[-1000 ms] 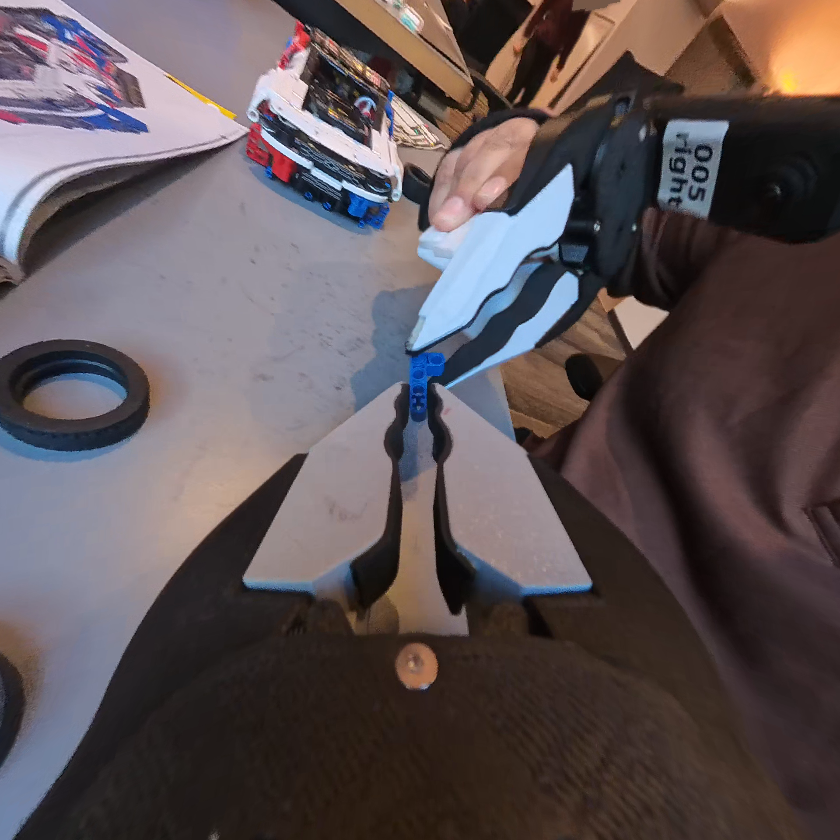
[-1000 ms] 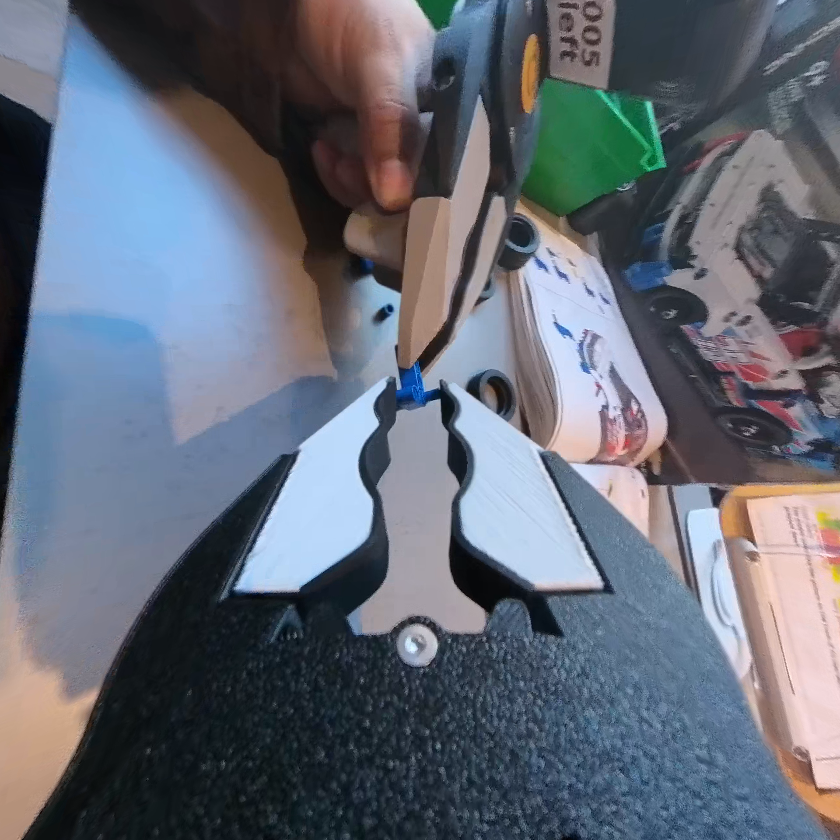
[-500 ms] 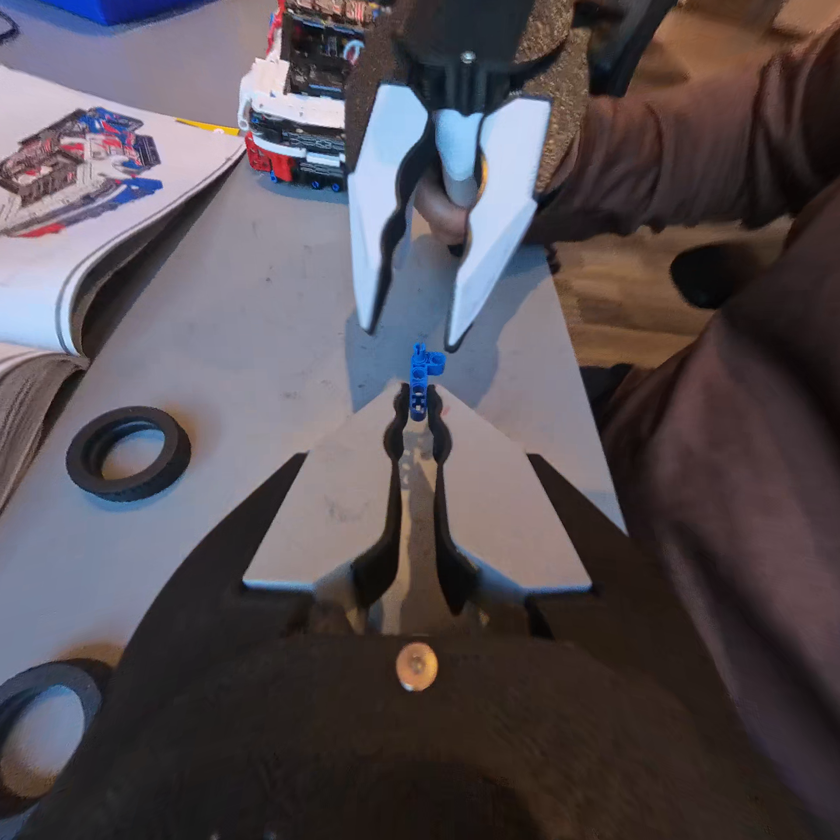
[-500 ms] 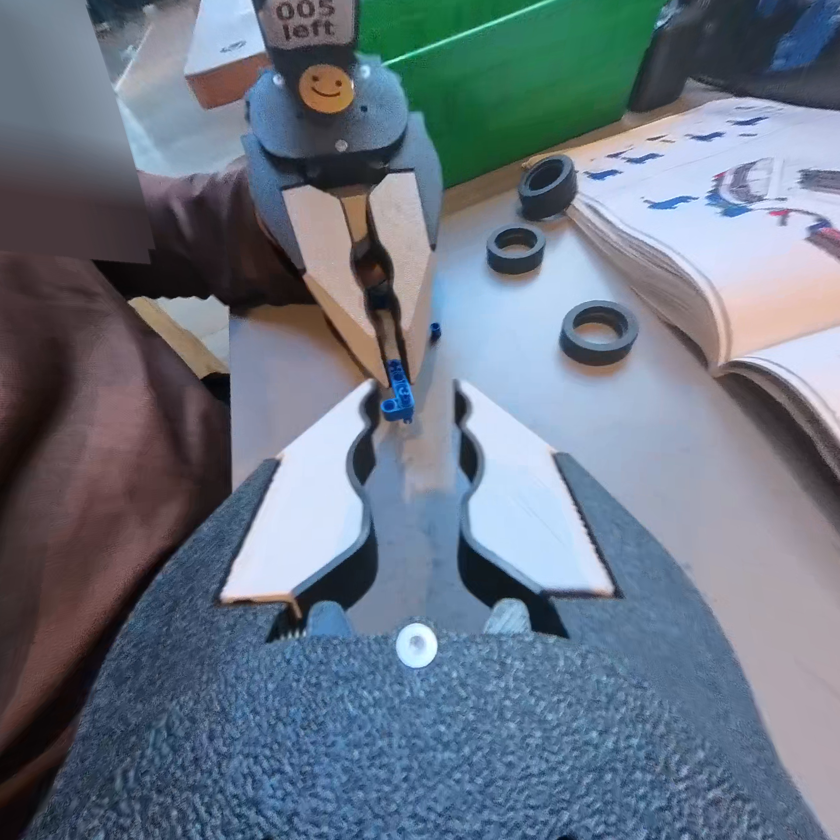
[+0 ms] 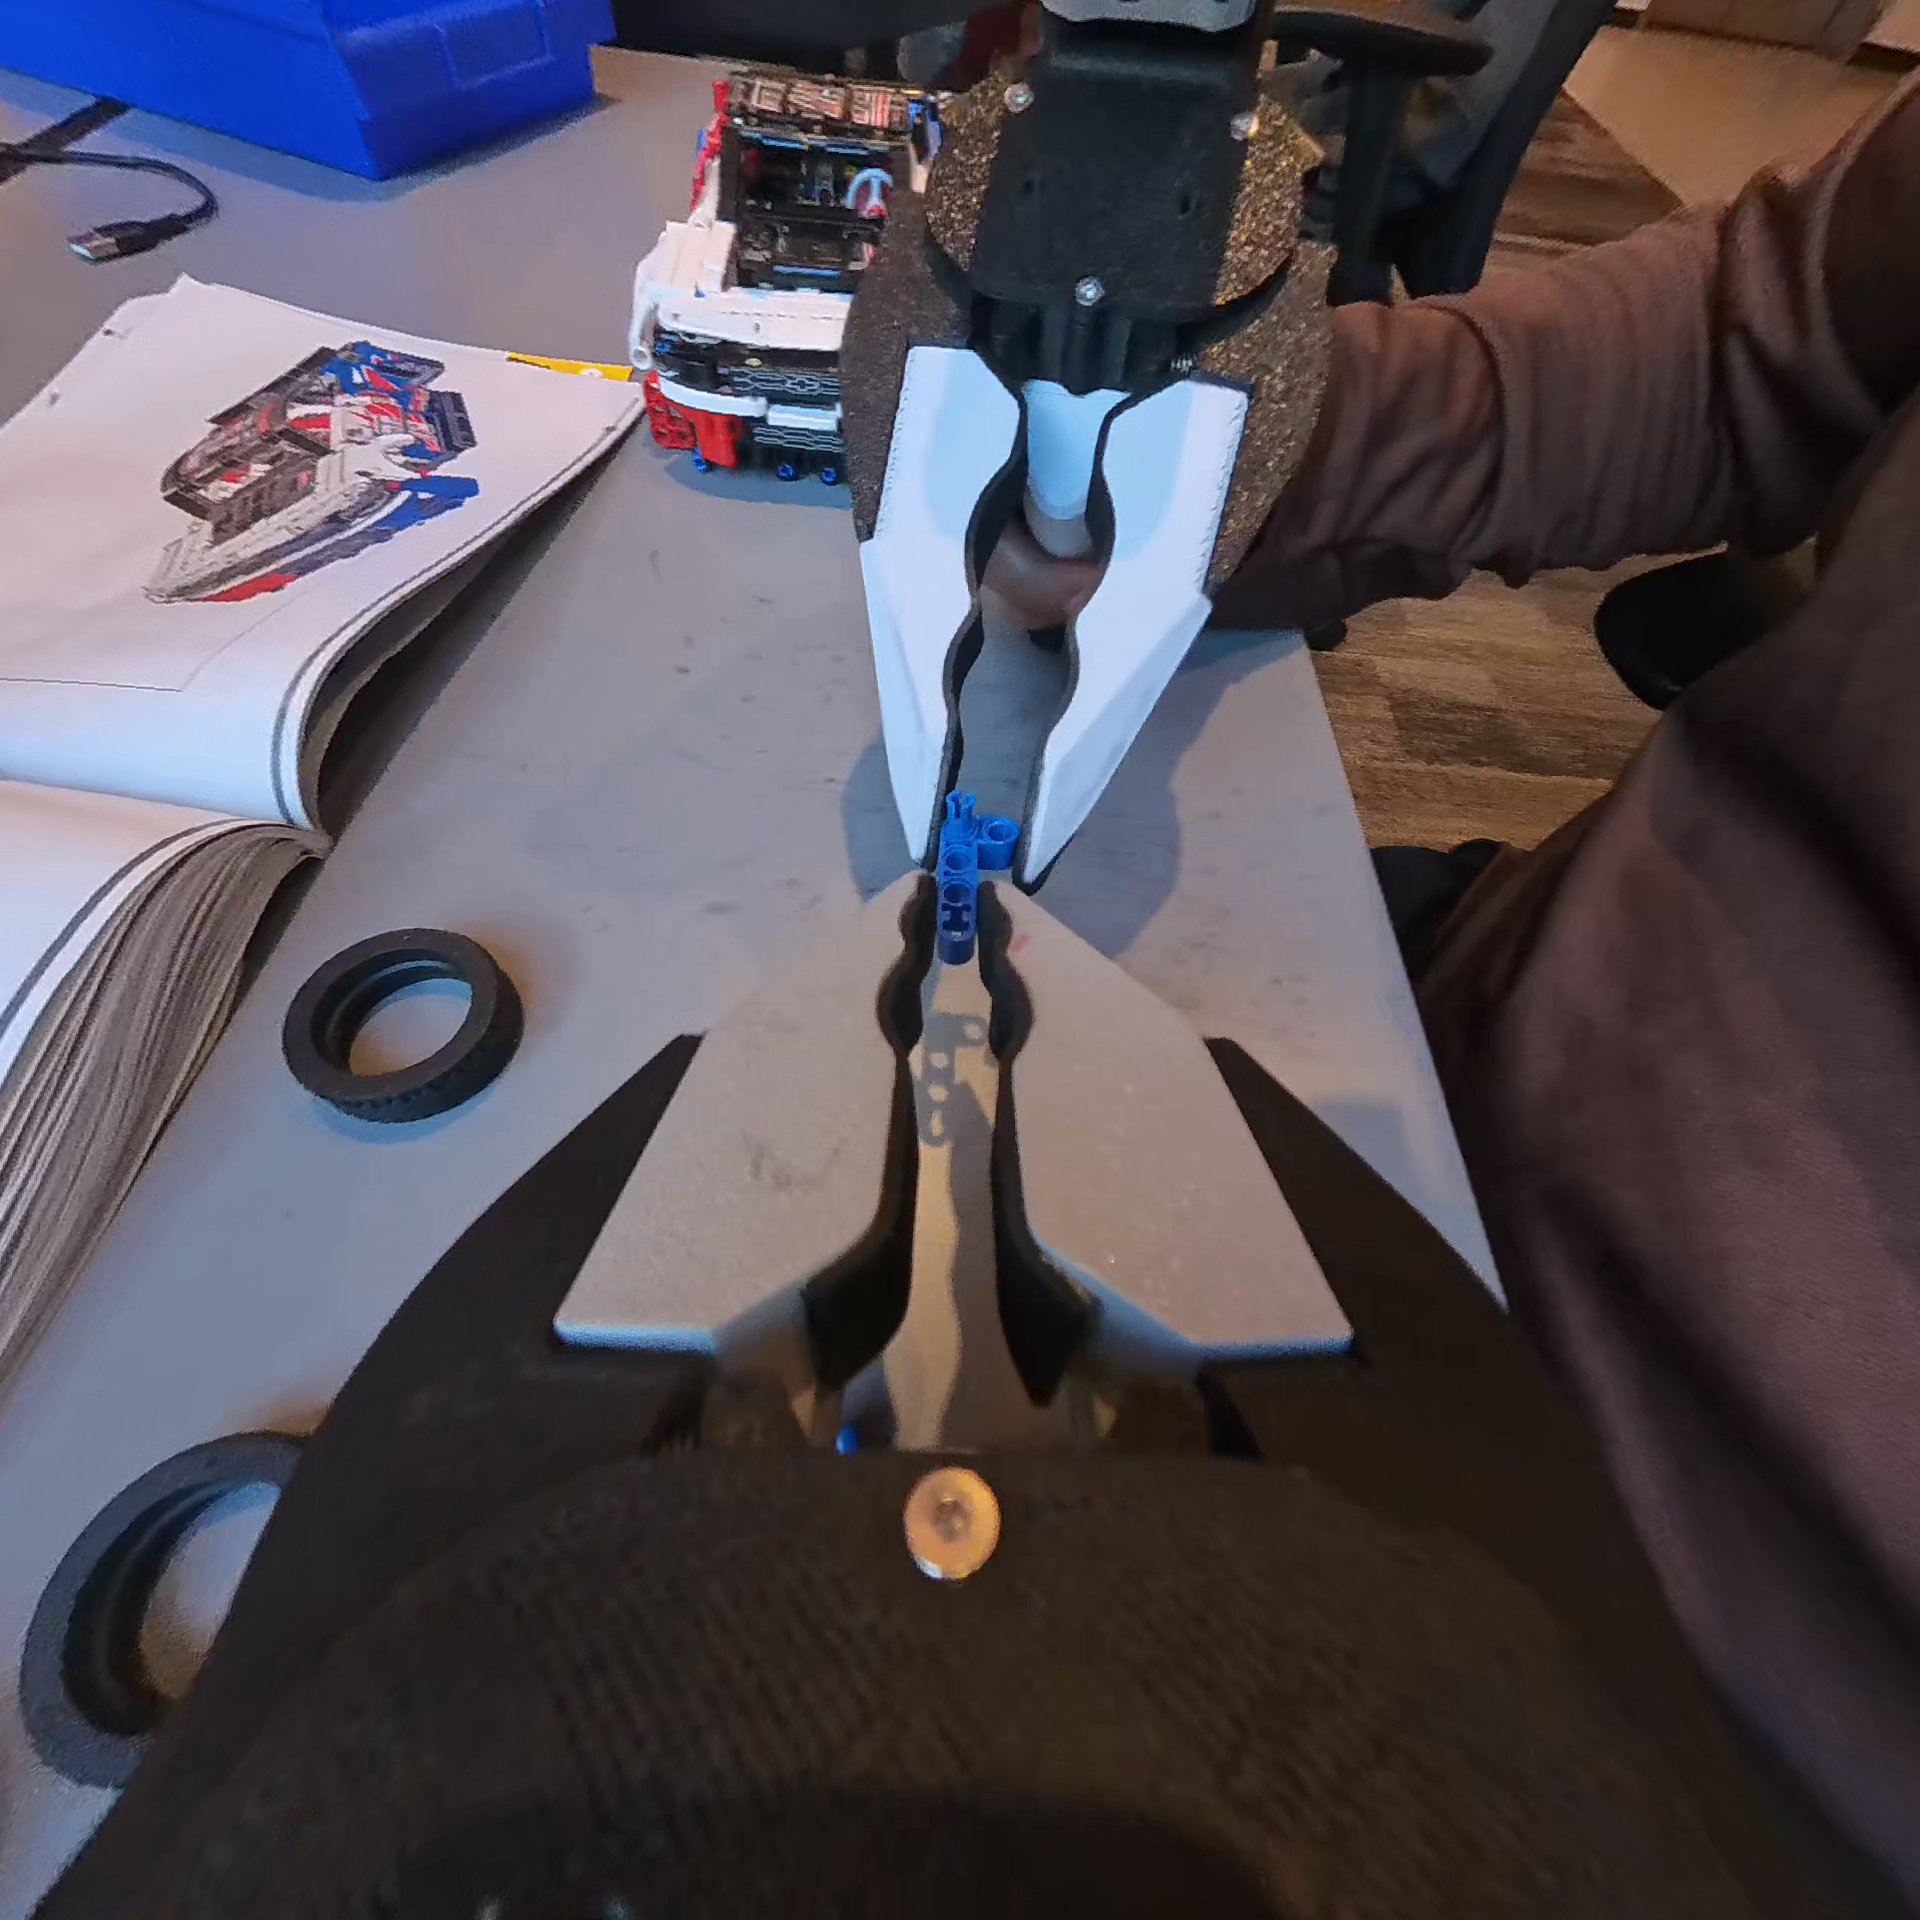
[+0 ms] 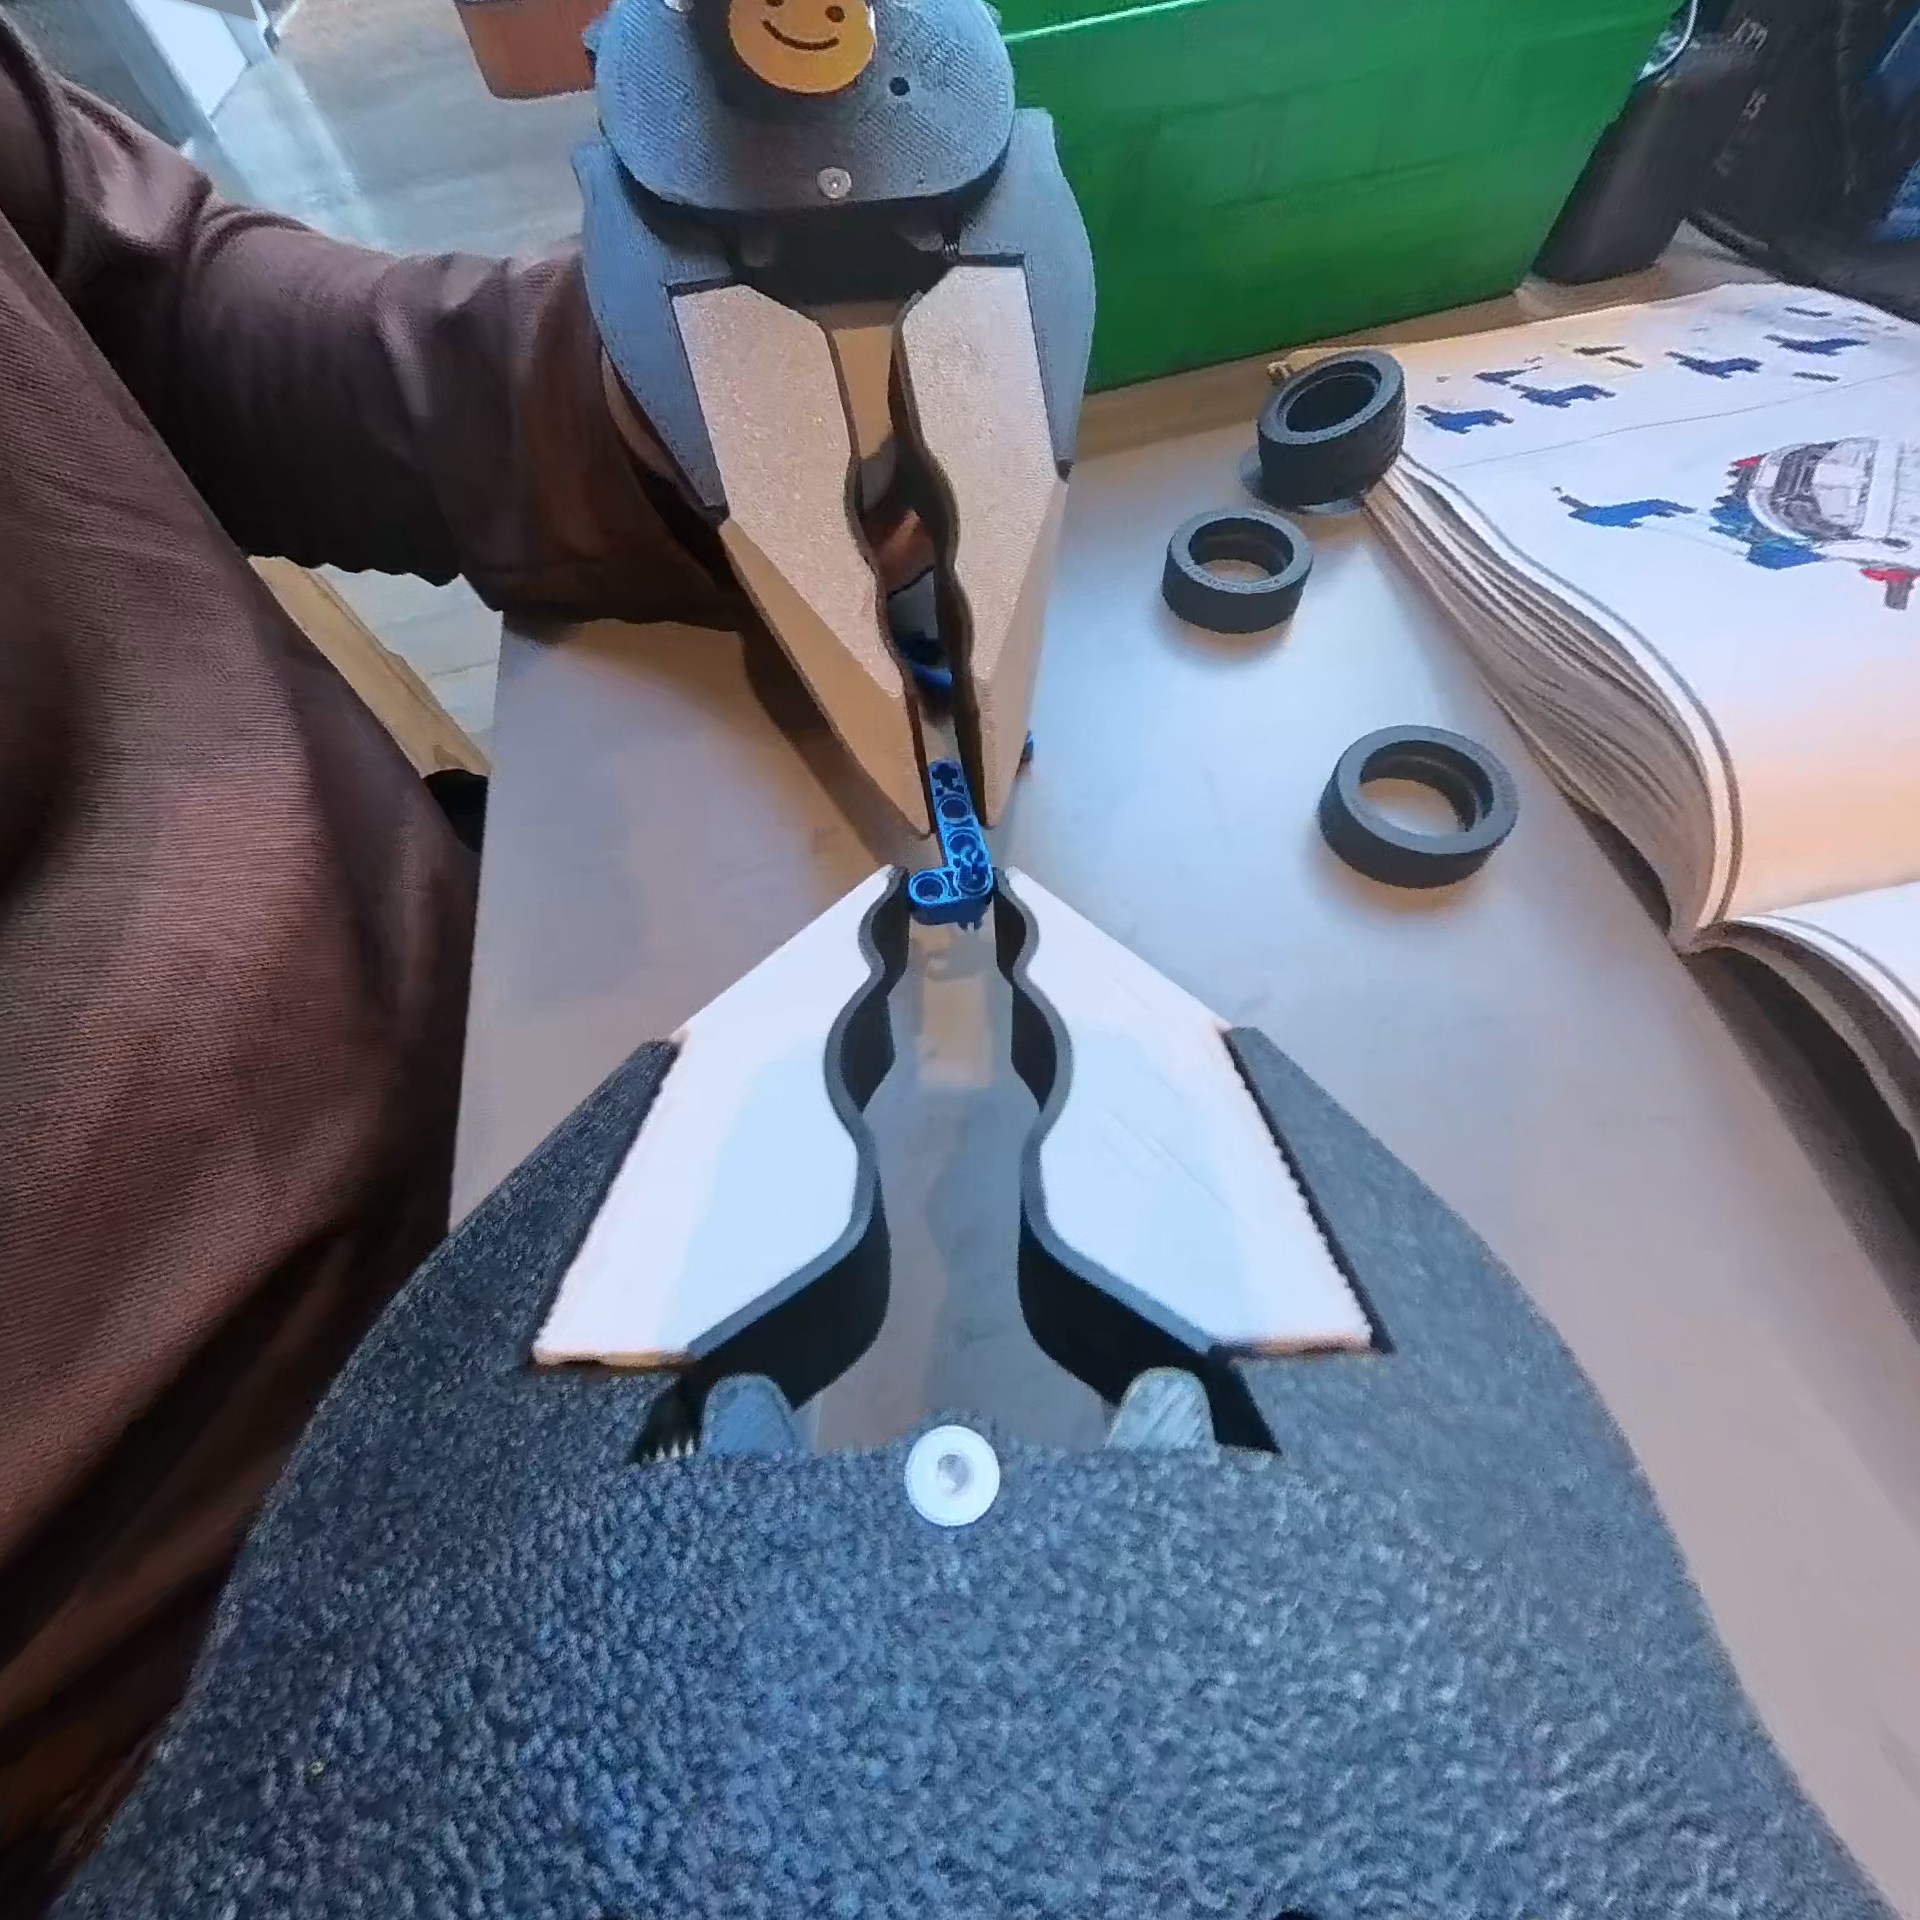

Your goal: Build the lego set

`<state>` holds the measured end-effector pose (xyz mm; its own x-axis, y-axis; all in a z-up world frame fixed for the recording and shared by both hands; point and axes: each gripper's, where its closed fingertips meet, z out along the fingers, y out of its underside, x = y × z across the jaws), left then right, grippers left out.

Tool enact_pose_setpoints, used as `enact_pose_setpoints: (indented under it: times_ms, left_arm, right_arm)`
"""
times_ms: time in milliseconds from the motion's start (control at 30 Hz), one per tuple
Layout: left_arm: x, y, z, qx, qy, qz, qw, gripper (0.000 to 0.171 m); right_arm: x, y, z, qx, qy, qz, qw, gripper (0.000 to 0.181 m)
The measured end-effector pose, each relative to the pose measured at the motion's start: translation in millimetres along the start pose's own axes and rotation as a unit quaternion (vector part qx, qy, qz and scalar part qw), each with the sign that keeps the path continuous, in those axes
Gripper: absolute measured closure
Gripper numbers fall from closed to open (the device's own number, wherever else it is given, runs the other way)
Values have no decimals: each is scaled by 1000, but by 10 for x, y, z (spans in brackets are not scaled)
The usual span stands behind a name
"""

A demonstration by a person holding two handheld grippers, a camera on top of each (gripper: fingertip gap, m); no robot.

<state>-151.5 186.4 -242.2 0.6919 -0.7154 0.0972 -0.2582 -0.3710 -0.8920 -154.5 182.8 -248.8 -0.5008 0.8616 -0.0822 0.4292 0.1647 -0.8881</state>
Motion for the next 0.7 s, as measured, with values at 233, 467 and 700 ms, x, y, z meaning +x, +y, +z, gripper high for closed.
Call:
enact_pose_setpoints:
  times_ms: [233, 467, 700]
  left_arm:
    - [-232, 23, -47, 3, -58, -32, 998, 167]
    - [-526, 134, -150, -10, -132, -69, 989, 161]
    - [-563, 58, -243, 21, -144, -86, 986, 162]
  right_arm:
    - [206, -61, 79, 1, 42, -40, 998, 166]
    - [481, 23, 236, -52, 101, -80, 990, 166]
    - [640, 120, 215, -77, 132, -45, 987, 166]
